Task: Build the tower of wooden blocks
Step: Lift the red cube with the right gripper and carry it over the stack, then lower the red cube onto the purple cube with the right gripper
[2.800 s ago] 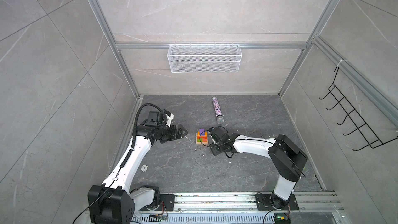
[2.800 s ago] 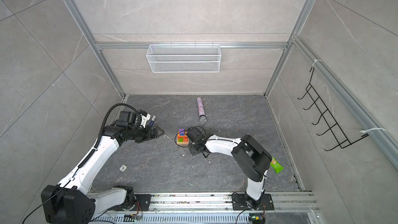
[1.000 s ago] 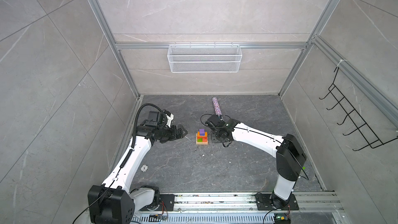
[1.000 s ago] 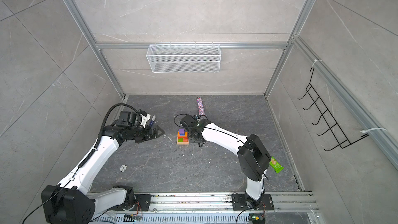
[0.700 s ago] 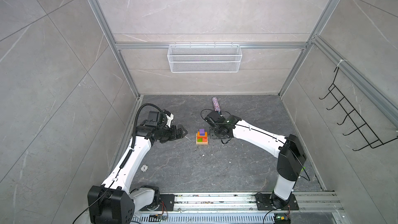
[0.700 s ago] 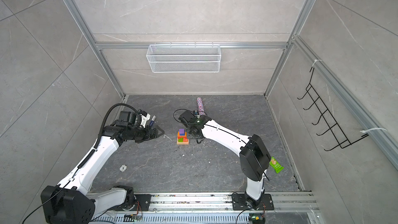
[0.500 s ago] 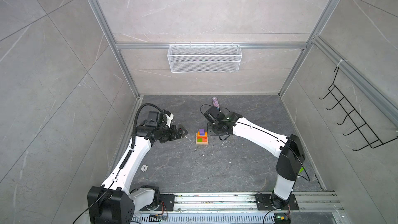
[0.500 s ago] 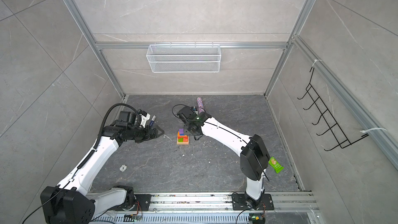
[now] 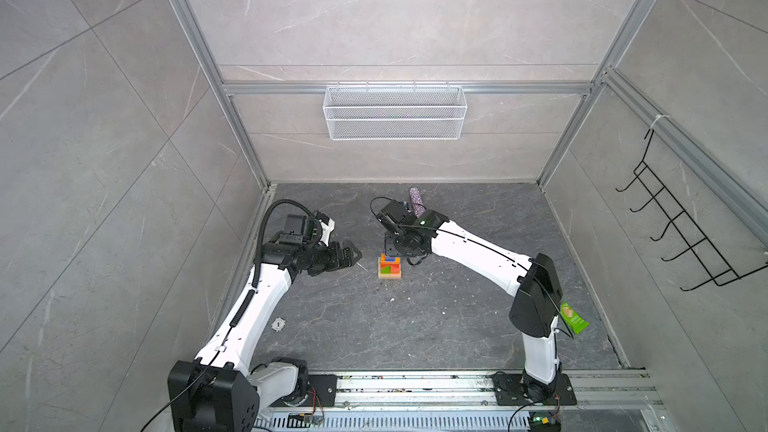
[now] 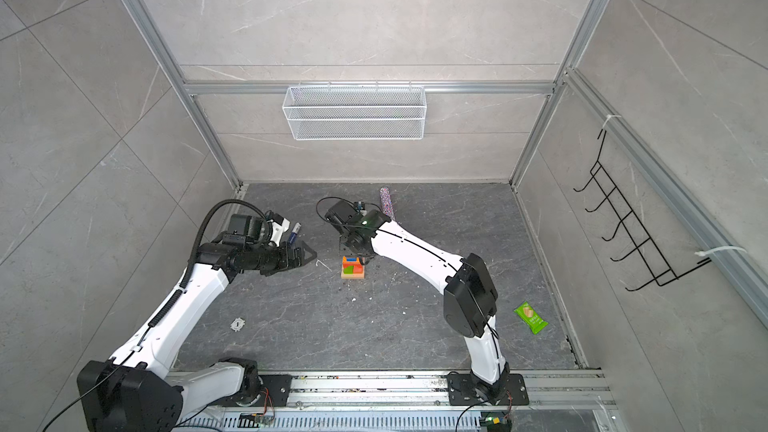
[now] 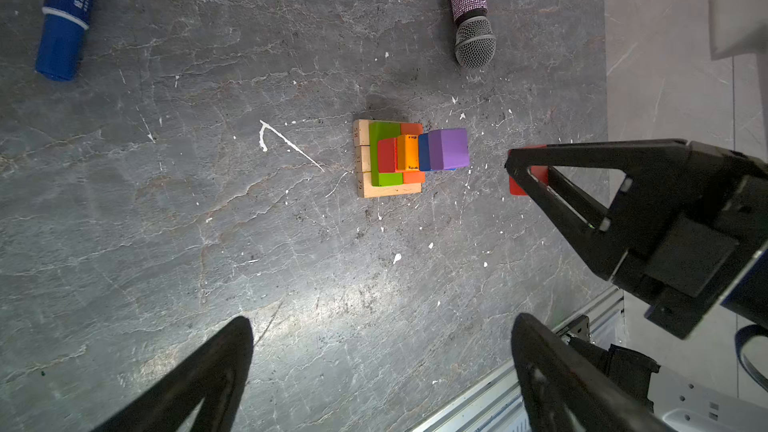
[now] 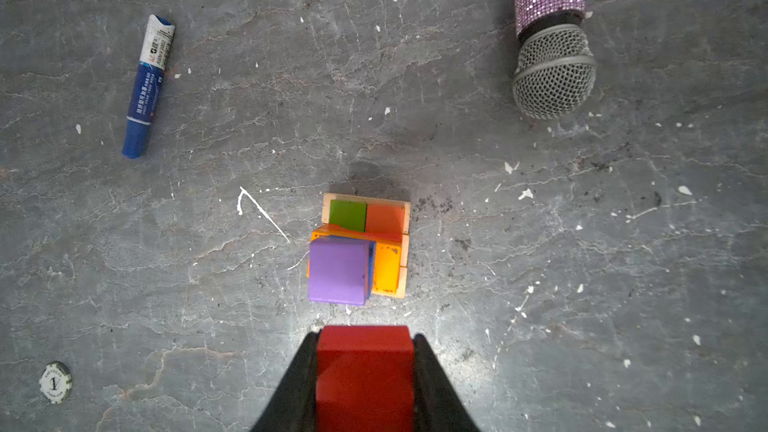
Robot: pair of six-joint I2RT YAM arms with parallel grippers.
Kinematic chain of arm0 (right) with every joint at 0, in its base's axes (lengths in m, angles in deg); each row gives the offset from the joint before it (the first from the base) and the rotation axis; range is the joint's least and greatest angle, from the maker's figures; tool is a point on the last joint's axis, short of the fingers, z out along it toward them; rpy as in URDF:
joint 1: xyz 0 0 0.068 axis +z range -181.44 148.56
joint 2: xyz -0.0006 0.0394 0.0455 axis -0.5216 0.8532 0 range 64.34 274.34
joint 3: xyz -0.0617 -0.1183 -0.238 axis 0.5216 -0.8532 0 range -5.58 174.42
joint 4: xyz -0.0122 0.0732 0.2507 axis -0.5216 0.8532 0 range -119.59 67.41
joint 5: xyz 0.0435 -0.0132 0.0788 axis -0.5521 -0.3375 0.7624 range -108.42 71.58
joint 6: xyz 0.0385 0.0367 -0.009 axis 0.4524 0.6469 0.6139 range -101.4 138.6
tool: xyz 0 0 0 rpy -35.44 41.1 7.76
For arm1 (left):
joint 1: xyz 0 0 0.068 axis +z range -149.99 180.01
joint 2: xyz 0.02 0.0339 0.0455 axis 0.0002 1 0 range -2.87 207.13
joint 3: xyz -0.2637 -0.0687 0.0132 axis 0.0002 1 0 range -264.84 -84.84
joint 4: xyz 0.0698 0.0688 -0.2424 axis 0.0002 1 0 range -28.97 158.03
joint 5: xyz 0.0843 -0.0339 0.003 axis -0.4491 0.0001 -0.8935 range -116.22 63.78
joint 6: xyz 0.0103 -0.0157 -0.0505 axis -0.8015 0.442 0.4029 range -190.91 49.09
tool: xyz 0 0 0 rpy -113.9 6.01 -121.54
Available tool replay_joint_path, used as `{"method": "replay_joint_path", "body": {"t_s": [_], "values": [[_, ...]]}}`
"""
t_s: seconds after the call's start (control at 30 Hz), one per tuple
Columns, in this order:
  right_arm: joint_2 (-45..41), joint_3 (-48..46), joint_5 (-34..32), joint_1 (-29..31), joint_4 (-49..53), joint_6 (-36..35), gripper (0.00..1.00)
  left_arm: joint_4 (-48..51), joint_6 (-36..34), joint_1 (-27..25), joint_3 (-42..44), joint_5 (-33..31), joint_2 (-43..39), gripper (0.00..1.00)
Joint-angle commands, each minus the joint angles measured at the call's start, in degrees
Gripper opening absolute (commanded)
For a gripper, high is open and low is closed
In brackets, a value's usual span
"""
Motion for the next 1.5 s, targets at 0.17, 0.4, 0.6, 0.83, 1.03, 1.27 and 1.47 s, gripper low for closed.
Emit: {"method": "replay_joint_path", "body": {"t_s": [0.17,0.4,0.6,0.83,1.03,1.27,1.47], "values": [[5.7,7.3,-4.3,1.6,4.9,1.5,0.00,-0.8,-0.9,0.4,0.3,1.9,-1.5,0.99],[8.7,10.5,-5.3,1.9,5.3,1.8,0.00,-0.8,-0.8,0.4,0.3,1.9,-1.6,0.99],[10.1,10.9,-6.8,2.0,4.8,1.7,0.00,-0.9,-0.8,0.4,0.3,2.1,-1.6,0.99],[11.3,10.9,-6.8,2.0,3.8,1.9,0.00,-0.9,-0.8,0.4,0.4,2.2,-1.5,0.99],[11.7,10.9,-6.7,2.0,3.5,2.0,0.00,-0.9,-0.8,0.4,0.4,2.2,-1.4,0.99],[12.1,10.9,-6.3,2.0,3.2,2.0,0.00,-0.9,-0.8,0.4,0.4,2.2,-1.4,0.99],[12.4,11.0,-6.2,2.0,3.0,2.0,0.00,-0.9,-0.8,0.4,0.3,2.3,-1.4,0.99]]}}
